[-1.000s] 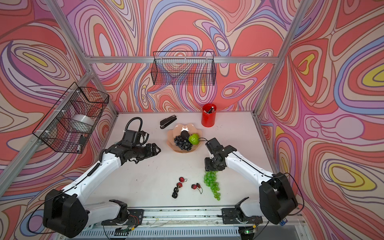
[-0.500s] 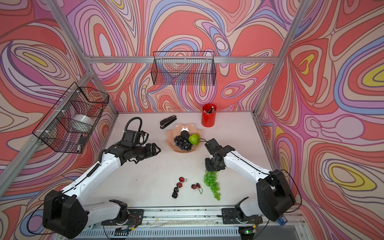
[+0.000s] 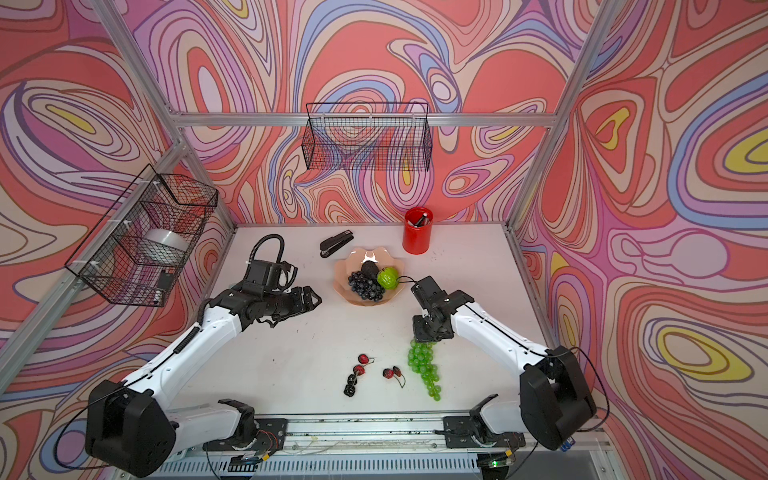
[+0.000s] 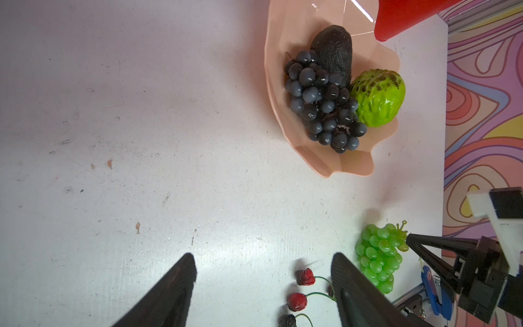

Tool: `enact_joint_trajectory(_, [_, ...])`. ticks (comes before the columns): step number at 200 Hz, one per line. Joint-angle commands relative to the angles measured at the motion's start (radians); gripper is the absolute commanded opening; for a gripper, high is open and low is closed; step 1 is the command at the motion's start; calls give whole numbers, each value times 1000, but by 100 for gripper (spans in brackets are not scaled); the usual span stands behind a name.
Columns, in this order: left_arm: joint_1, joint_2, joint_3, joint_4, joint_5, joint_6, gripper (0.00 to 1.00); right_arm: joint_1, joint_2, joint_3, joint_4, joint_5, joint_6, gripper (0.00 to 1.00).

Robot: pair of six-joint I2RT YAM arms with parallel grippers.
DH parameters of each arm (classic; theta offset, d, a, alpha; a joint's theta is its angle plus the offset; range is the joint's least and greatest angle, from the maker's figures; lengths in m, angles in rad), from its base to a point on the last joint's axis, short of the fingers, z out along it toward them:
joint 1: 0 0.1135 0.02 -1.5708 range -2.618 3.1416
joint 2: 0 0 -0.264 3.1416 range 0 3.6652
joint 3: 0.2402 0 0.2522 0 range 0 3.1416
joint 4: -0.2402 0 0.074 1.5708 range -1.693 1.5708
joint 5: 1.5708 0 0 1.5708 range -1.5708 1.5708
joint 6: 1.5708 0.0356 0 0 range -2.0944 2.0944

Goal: Place and organize the fake fruits in the fruit bowl
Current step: 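Lift the light green grapes with the right gripper and carry them over the bowl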

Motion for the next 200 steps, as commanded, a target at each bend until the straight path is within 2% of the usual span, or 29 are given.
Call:
enact_joint_trajectory(1, [5,6,0,12,6,-7,78,6,-33,36,-38,25,-9,0])
enact_joint_trajectory(58, [4,8,3,17,4,-5,78,5,-76,123,-53,-55,4,0])
enact_joint_trajectory(100, [4,-20,-1,11,-8,-6,78,6,-77,277,-109,-121,7,0])
enact_joint_trajectory(139, [4,-42,-2,0,-22,-8,78,6,-44,477,-167,-147,-36,0])
enact_joint_trajectory(171, [4,-48,6,-4,-27,-4,78,6,76,726,-226,-194,-118,0])
enact_joint_trajectory(200, [5,-61,3,-4,-40,-9,78,10,205,938,-200,-249,-158,0])
